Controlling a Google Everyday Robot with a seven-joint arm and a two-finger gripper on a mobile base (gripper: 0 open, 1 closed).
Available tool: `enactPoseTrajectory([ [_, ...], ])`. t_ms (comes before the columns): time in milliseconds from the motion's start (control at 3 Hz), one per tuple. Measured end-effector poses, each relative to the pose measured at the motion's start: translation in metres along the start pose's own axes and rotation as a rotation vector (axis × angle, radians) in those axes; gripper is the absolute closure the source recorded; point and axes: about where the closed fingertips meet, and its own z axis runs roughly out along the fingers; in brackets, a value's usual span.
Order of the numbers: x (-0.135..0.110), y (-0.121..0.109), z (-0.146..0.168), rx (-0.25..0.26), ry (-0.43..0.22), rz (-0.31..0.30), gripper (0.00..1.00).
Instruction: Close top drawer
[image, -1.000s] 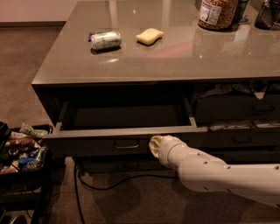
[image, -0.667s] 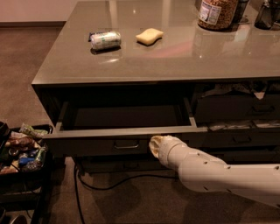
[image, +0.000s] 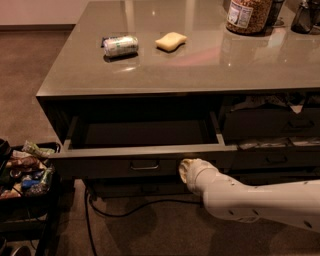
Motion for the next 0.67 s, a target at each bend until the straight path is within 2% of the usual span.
enactPoseTrajectory([
  [333, 0.023, -0.01, 0.008, 0.035, 0.062, -0.031, 1.0],
  [667, 0.033, -0.031, 0.019, 0.096, 0.091, -0.049, 1.0],
])
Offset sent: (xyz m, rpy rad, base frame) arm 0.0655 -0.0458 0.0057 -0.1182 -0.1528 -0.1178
